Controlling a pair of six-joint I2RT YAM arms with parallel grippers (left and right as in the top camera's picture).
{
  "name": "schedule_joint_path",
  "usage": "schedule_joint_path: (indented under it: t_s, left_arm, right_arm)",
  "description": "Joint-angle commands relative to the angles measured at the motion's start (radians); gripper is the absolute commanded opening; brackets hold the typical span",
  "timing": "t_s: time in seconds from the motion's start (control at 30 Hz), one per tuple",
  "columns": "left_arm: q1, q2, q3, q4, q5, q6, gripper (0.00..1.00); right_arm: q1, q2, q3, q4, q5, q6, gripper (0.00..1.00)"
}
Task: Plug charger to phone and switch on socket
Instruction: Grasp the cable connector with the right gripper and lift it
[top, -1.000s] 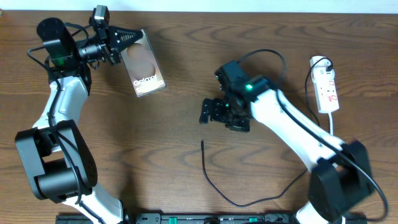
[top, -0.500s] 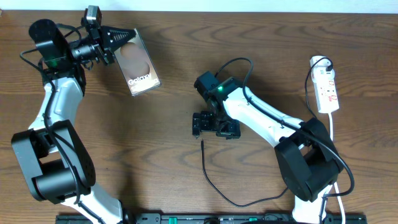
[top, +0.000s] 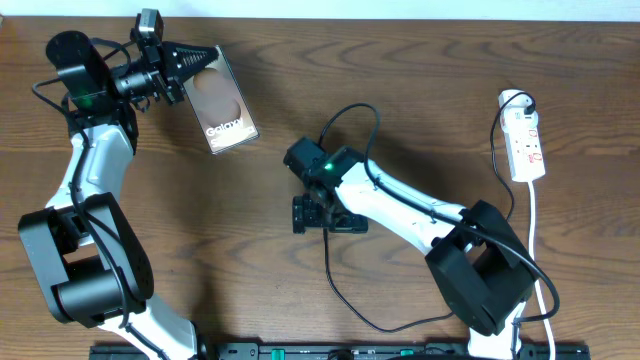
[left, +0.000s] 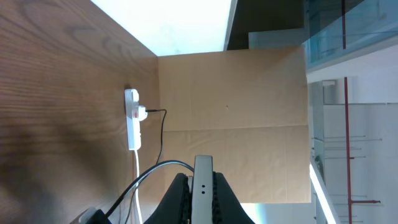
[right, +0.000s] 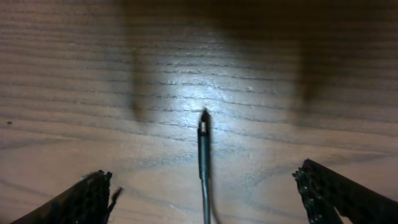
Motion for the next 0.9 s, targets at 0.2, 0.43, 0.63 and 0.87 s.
schedule_joint_path:
  t_s: [0.2, 0.43, 0.63, 0.87]
  left_arm:
    - [0.001, -0.028, 0.023, 0.005, 0.013, 0.016, 0.08]
    - [0.001, -0.028, 0.023, 0.005, 0.013, 0.025, 0.07]
    - [0.001, -0.028, 0.023, 0.005, 0.013, 0.025, 0.08]
    - [0.001, -0.028, 0.023, 0.005, 0.013, 0.025, 0.07]
  right_arm:
    - [0.027, 0.090, -0.015, 0.022, 0.094, 0.066, 0.60]
    - [0.027, 0.130, -0.015, 0.024, 0.063, 0.066, 0.56]
    - [0.031, 0.130, -0.015, 0.019, 0.018, 0.066, 0.51]
    - [0.049, 0.130, -0.015, 0.017, 0.019, 0.067, 0.32]
